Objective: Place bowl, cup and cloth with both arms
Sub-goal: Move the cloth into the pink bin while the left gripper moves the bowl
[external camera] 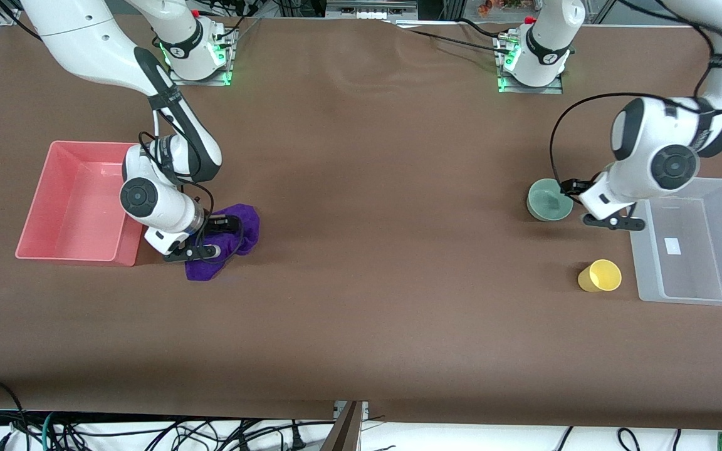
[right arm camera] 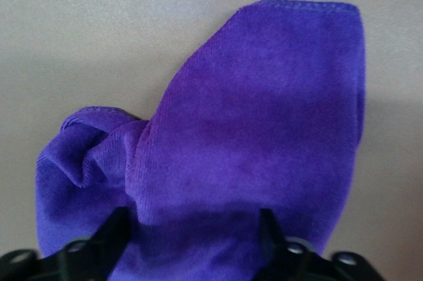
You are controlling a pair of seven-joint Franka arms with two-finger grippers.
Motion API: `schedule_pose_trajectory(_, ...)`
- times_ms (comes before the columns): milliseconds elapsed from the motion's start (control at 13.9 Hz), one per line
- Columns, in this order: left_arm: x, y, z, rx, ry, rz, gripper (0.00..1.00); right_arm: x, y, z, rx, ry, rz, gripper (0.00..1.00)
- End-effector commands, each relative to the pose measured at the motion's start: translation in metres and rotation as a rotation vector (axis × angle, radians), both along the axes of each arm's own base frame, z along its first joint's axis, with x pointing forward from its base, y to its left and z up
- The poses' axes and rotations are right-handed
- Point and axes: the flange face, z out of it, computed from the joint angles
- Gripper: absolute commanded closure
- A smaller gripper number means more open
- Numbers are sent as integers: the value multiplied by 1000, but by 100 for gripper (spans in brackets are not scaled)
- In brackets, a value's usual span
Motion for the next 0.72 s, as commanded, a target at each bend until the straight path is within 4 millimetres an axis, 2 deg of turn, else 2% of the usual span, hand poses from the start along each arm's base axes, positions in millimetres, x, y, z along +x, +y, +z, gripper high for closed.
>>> schedule_pose_trajectory(0, 1, 28, -42, -51, -6, -163, 11, -4, 7, -7, -5, -5, 18, 97)
schedule_pose_trajectory(72, -2, 29, -61, -86, 12, -208, 42, -5, 8, -7, -5, -4, 25, 100)
schedule_pose_trajectory(144, -5, 29, -74, -120, 26, -164, 79, -4, 8, -6, -4, -6, 30, 100)
schedule_pose_trajectory(216, -6, 27, -77, -156, 26, -118, 99, -1, 8, -2, -2, -15, 32, 100)
schedule_pose_trajectory(359, -5, 19, -80, -194, 22, -68, 100, 10, 6, 17, 1, -38, 32, 100)
schedule_pose_trajectory(503, -1, 19, -77, -198, 17, -75, 100, 31, -16, 64, -17, -1, 22, 100)
schedule_pose_trajectory(647, 7, 21, -63, -197, 8, -78, 100, 57, -40, 125, -36, 80, 60, 100)
